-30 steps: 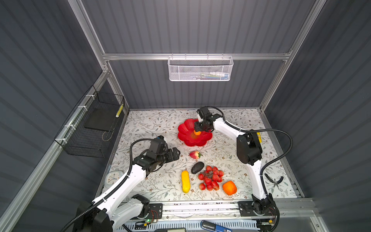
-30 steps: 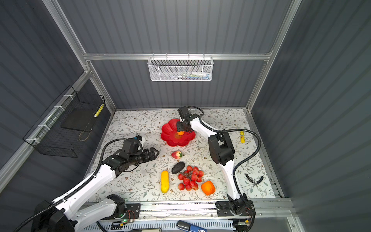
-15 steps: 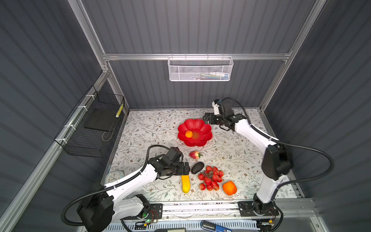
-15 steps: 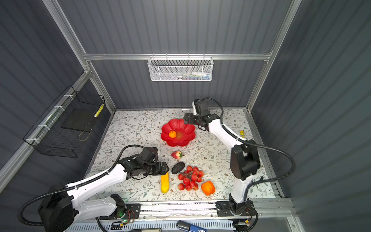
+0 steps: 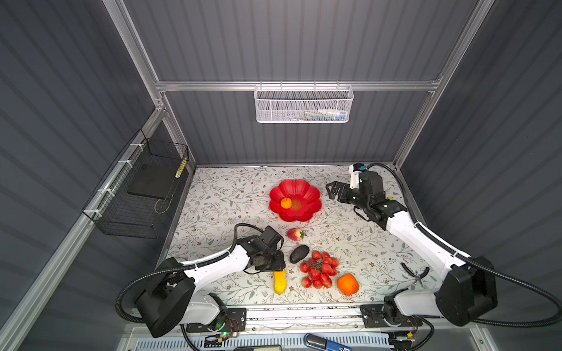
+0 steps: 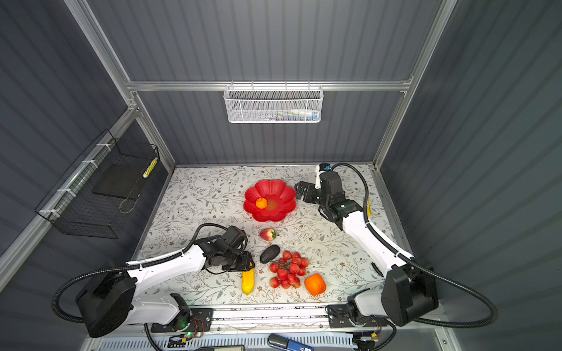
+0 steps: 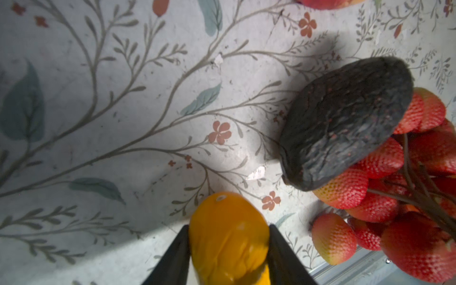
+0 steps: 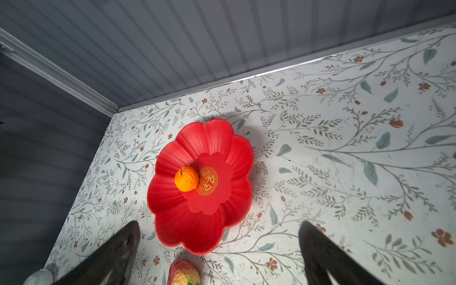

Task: Arrange fruit in a fruit bowl
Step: Pick up the fruit from the bottom-center of the table, then place the fruit in the fruit bowl.

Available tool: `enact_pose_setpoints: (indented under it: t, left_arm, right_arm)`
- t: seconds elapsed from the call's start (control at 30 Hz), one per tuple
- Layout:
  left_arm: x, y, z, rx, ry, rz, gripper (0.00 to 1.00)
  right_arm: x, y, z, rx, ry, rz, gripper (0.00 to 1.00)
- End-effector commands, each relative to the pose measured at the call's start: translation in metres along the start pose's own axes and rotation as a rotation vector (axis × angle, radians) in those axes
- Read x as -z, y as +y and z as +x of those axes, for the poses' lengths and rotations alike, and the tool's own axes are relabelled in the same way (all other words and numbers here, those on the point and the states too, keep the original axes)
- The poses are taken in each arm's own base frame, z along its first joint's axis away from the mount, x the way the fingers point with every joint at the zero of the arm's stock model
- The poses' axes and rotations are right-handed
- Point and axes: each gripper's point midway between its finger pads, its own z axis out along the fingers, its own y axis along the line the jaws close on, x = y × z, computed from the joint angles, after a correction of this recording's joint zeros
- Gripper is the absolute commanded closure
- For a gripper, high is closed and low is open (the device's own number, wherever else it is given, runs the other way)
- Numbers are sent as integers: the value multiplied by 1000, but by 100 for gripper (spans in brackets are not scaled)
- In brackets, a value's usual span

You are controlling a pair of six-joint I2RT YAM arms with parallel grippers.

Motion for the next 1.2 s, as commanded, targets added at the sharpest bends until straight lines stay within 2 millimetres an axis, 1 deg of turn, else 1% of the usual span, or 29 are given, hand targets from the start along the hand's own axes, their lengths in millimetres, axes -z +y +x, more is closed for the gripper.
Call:
enact_pose_setpoints:
  t: [0.0,0.07,0.17,0.23,0.33,0.37,0.43,0.47,0.5,0.53,0.57,0.6,0.63,0.7,0.77,0.87,0.93,1.0,1.03,1.07,1.1,1.17]
  left_arm:
    - [3,4,0,-26,-10,-26,65]
    - [14,4,-11,-49,-53,-56,74]
    - [40,-8,-42,-100,-153,-66,74]
    - [56,-21,-71,-114,-216,-29,74]
    - [77,-41,-119,-149,-301,19,73]
    - [83,-48,-138,-167,-333,30,73]
    - [87,-60,-172,-202,-370,47,72]
    - [86,-66,-190,-225,-382,47,72]
    - [81,-70,-206,-248,-385,45,72]
    - [78,-77,-221,-276,-394,53,71]
    - [74,-84,-242,-298,-406,58,71]
    - [62,-87,-257,-312,-393,58,71]
    - [54,-89,-270,-322,-385,53,71]
    - [28,-84,-293,-318,-345,26,71]
    - [7,-77,-312,-299,-337,17,70]
    - [-22,-65,-329,-275,-311,-10,68]
    - [-39,-58,-335,-270,-299,-37,66]
    - [-58,-51,-337,-253,-274,-55,66]
    - [-62,-50,-337,-242,-266,-55,62]
    - [-69,-48,-335,-228,-250,-53,56]
    - [-73,-47,-335,-213,-240,-48,49]
    - [-70,-51,-335,-203,-248,-32,35]
  right_arm:
    - [11,0,-14,-26,-62,-7,1]
    - [13,-1,-15,-26,-65,-7,1]
    - [19,-3,-15,-24,-65,-2,1]
    - [24,-6,-11,-13,-58,9,1]
    - [34,-13,1,-7,-22,31,1]
    - [39,-16,7,-4,-6,41,1]
    - [49,-21,21,-8,30,58,1]
    - [53,-26,30,-10,55,75,1]
    - [63,-30,36,-12,60,87,1]
    - [68,-33,43,-15,72,97,1]
    - [73,-38,51,-19,76,107,1]
    - [79,-45,62,-28,99,128,1]
    - [83,-48,69,-36,106,134,1]
    - [92,-52,84,-51,127,141,1]
    - [97,-54,95,-65,150,139,1]
    - [103,-57,109,-68,176,149,1]
    - [106,-60,114,-63,187,160,1]
    - [105,-59,117,-55,194,162,1]
    - [104,-59,117,-53,197,160,1]
    - [103,-57,117,-47,200,155,1]
    - [101,-55,117,-40,204,152,1]
    - [95,-50,115,-20,204,143,1]
